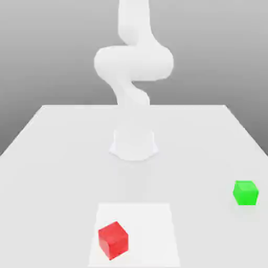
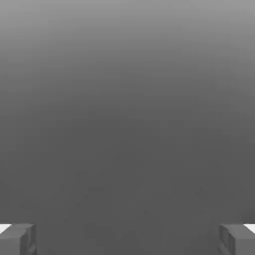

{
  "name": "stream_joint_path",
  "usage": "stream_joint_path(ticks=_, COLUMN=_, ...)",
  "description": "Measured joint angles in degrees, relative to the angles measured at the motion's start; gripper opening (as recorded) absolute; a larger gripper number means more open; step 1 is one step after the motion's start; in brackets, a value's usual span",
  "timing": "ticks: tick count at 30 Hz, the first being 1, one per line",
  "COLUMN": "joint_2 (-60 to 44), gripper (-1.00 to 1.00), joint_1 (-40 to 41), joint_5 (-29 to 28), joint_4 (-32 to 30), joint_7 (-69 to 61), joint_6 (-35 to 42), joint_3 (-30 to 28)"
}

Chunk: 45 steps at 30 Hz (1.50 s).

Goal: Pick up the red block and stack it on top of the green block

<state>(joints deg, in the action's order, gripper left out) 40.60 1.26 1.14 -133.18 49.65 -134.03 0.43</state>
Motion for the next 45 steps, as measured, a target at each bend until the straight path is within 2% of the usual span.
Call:
stream_joint_path(ticks=12, joint_2=-25.3, gripper=0.0, joint_1=5.5, joint_5=2.4, joint_4=-6.8, joint_7=20.7, joint_6=-10.9, joint_3=3.1)
stream_joint_path(ticks=23, joint_2=-48.1, gripper=0.0, joint_1=7.0, joint_5=-1.5, joint_4=-12.8, joint_7=43.5, joint_6=-20.9, joint_3=1.9)
stream_joint_path(ticks=28, joint_2=-58.5, gripper=0.0, joint_1=6.2, joint_5=-2.5, joint_4=-11.9, joint_7=45.8, joint_6=-29.0, joint_3=0.8)
stream_joint_path(ticks=29, joint_2=-60.0, gripper=-1.0, joint_1=6.1, joint_5=-2.6, joint_4=-11.7, joint_7=45.9, joint_6=-30.3, joint_3=0.7)
stream_joint_path(ticks=36, joint_2=-60.2, gripper=-1.0, joint_1=6.1, joint_5=-2.7, joint_4=-11.7, joint_7=46.0, joint_6=-30.5, joint_3=0.7)
stream_joint_path(ticks=41, joint_2=-51.2, gripper=-1.0, joint_1=6.4, joint_5=-2.0, joint_4=-13.1, joint_7=45.4, joint_6=-22.9, joint_3=1.3)
stream_joint_path(ticks=45, joint_2=-47.7, gripper=-1.0, joint_1=1.3, joint_5=-1.7, joint_4=-14.5, joint_7=44.0, joint_6=-20.8, joint_3=7.4)
